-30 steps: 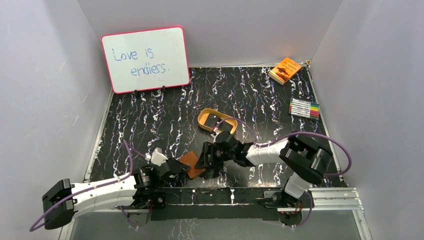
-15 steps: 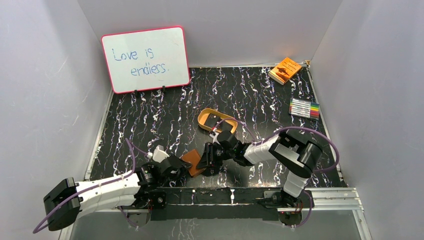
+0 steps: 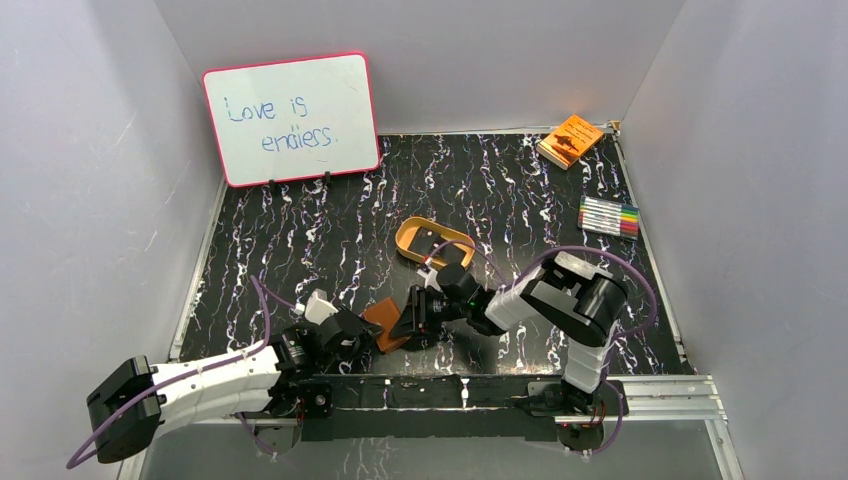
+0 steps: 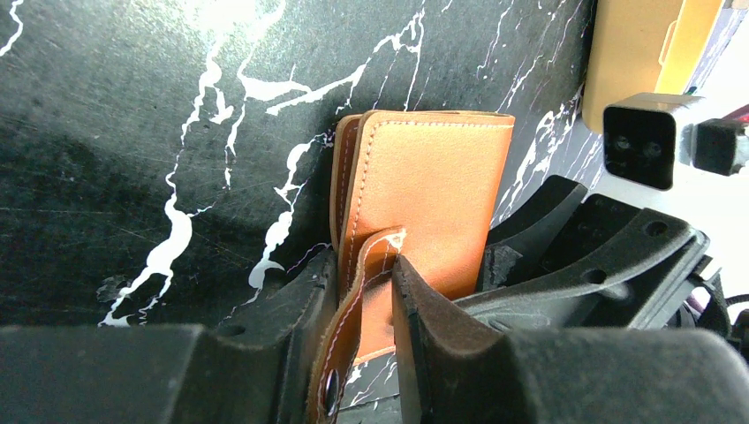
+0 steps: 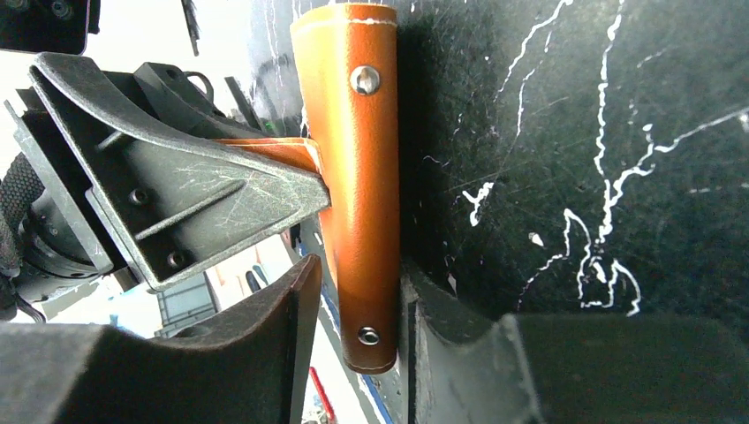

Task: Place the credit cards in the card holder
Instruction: Pick up the card holder from the center of the board, then close the card holder at the center of the board.

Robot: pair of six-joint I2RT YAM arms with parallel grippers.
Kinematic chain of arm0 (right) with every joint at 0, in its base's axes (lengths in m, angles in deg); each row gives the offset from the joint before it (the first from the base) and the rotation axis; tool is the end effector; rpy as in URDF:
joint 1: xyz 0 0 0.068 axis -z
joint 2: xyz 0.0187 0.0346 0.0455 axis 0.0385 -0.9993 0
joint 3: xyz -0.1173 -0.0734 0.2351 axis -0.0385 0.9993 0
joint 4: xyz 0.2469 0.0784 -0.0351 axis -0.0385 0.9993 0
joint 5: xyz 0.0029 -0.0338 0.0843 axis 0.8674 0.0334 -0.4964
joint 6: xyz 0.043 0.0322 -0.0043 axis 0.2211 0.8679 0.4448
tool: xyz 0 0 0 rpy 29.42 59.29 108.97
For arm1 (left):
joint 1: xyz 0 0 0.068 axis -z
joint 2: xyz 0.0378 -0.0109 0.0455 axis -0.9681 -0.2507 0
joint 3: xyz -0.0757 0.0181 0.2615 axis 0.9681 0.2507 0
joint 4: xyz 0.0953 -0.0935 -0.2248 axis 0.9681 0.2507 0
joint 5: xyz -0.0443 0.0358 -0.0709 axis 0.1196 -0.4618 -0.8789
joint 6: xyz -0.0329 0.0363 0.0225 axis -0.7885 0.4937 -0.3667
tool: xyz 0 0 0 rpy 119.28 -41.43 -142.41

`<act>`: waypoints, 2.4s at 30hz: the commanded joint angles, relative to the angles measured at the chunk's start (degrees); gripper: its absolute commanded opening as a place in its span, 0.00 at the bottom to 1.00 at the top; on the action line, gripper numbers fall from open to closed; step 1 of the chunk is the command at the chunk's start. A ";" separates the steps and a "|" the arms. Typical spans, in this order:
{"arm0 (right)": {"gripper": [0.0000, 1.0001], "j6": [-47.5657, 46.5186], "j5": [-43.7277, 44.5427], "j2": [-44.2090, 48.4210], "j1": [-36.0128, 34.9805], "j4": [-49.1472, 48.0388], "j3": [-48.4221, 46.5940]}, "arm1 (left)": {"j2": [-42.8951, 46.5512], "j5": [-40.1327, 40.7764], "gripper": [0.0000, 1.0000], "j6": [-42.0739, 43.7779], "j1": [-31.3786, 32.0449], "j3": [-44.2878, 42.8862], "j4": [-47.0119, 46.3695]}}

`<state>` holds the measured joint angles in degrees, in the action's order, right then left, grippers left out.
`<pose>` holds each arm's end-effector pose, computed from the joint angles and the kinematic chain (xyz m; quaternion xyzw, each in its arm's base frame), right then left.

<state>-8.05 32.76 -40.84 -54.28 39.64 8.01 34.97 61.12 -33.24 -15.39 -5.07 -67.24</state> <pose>0.1602 0.2705 0.1086 -0.0582 0.8418 0.5314 0.0751 0.0857 -0.1229 0.1336 -0.3553 0.8358 -0.3407 0.2431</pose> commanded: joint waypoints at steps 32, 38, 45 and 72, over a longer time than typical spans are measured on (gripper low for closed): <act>0.00 -55.62 54.71 39.93 -3.53 88.27 -50.36 | 9.02 18.61 0.86 34.77 -0.15 -55.53 41.75; 0.00 -93.10 78.38 43.46 -3.63 60.83 -47.20 | 8.12 21.97 0.90 54.01 -0.15 -59.32 21.77; 0.00 -129.47 79.79 46.54 -3.63 20.98 -31.51 | 6.59 16.02 0.91 60.84 -0.15 -51.76 0.62; 0.00 -117.87 72.47 43.60 -6.70 31.89 -31.46 | 4.14 12.15 0.90 66.23 -0.15 -48.40 -17.05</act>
<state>-138.43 109.57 -3.12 -60.82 65.91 -19.77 35.38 67.92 35.61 -15.41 -55.41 -84.77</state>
